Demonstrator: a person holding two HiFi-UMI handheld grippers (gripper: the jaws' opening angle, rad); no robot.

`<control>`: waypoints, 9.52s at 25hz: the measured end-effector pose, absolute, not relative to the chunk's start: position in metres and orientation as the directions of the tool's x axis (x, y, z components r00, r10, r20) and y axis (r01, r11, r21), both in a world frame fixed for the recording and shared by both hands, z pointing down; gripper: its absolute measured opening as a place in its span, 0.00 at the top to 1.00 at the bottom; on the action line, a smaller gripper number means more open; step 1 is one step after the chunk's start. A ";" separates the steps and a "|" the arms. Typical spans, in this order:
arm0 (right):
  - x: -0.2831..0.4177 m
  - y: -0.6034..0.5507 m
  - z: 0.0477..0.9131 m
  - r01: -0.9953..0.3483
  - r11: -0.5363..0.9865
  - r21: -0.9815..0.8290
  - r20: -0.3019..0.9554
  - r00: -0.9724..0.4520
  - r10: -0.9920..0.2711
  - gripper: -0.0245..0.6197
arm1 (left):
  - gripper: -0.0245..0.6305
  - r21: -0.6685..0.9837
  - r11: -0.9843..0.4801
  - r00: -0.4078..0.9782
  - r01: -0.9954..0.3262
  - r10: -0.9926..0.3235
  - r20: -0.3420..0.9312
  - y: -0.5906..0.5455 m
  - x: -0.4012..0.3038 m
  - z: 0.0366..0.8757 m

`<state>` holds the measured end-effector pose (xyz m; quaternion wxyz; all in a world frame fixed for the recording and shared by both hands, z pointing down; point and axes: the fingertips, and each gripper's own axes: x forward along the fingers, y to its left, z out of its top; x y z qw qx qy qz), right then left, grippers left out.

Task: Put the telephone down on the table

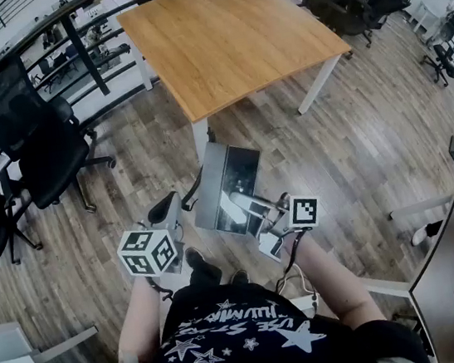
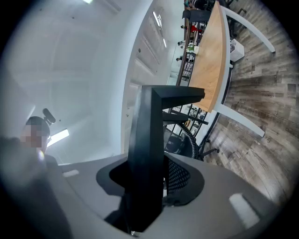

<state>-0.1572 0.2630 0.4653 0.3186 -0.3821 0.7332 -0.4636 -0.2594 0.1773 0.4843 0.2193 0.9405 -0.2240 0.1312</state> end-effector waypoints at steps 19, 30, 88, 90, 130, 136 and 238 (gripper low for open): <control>-0.164 0.312 0.459 -0.301 0.290 -0.908 -0.104 -0.510 -0.854 0.71 | 0.96 0.349 -0.799 0.859 -0.489 -0.372 0.352 0.227 -0.261 0.483; -0.159 0.333 0.459 -0.312 0.291 -0.905 -0.097 -0.514 -0.852 0.70 | 0.96 0.338 -0.805 0.861 -0.487 -0.378 0.339 0.249 -0.257 0.479; 0.114 -0.153 0.488 -0.347 0.227 -0.910 0.024 -0.590 -0.807 0.71 | 0.96 0.402 -0.698 0.797 -0.592 -0.433 0.422 -0.212 -0.035 0.527; 0.128 -0.171 0.482 -0.342 0.236 -0.910 0.027 -0.616 -0.787 0.71 | 0.96 0.398 -0.677 0.778 -0.619 -0.463 0.424 -0.224 -0.027 0.519; 0.160 -0.347 0.536 -0.238 0.370 -0.898 0.103 -0.932 -0.348 0.71 | 0.96 0.305 -0.351 0.460 -0.885 -0.753 0.470 -0.333 0.010 0.534; 0.173 -0.355 0.558 -0.263 0.317 -0.911 0.145 -0.925 -0.351 0.71 | 0.96 0.295 -0.351 0.457 -0.888 -0.740 0.493 -0.339 0.022 0.544; 0.197 -0.292 0.533 -0.839 0.191 -0.509 0.523 -0.478 -0.706 0.69 | 0.96 0.364 -0.613 0.705 -0.701 -0.518 0.485 -0.273 0.030 0.533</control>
